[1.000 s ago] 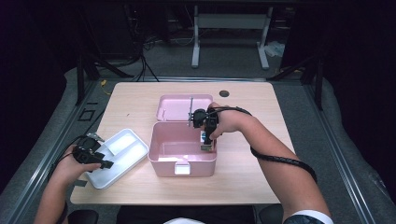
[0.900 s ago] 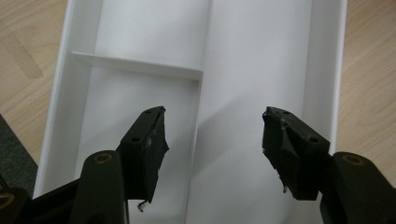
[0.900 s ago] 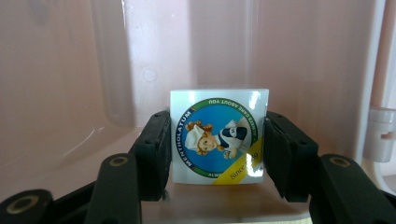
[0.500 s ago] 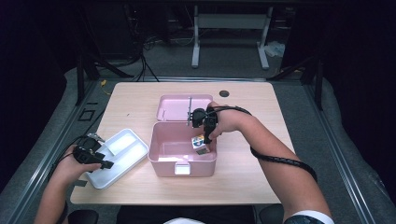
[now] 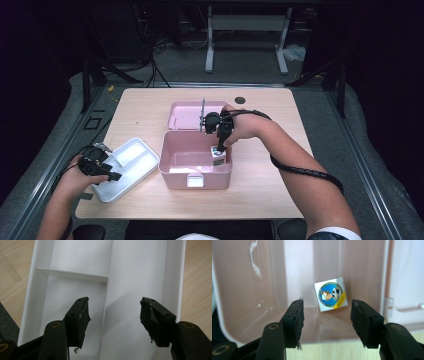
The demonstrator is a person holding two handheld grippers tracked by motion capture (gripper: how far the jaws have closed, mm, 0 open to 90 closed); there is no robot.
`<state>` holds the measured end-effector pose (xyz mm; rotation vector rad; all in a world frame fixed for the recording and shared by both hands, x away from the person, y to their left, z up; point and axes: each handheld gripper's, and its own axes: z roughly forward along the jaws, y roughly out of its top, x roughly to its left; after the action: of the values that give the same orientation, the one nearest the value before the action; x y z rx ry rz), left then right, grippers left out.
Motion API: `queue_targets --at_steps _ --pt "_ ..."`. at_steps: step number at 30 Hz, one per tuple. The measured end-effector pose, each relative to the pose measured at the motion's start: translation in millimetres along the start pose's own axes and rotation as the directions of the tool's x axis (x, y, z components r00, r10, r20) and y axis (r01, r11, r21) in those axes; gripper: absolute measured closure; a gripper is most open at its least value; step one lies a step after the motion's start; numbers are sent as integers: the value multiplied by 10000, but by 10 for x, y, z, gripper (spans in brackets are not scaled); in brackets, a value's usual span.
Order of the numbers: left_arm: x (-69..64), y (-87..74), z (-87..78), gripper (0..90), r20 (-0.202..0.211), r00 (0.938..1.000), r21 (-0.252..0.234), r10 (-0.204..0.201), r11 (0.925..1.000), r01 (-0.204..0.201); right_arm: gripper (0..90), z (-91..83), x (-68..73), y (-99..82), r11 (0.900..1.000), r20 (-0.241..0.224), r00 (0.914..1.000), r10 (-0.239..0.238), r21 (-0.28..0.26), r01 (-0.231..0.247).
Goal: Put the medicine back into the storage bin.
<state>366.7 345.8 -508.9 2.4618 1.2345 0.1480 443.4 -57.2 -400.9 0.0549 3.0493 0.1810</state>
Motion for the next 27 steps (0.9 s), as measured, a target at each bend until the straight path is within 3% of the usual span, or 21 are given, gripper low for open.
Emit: queue_targets --at_steps 8,15,23,27 --pt "13 -16 -8 405 -31 10000 12 -40 10000 40 443 -290 -6 -236 9991 342 9986 412 -150 -407" --pt "18 -27 -11 413 -24 10000 40 -36 10000 36 444 -350 -23 -531 9939 578 9925 1077 -292 -1062" --pt "46 -58 -23 417 -110 9999 36 -109 9999 109 441 -226 5 -845 9810 733 9785 1930 -346 -1909" --pt "50 -65 -18 419 -115 9998 20 -142 9999 142 428 -88 33 -982 9574 746 9562 2830 -820 -2770"
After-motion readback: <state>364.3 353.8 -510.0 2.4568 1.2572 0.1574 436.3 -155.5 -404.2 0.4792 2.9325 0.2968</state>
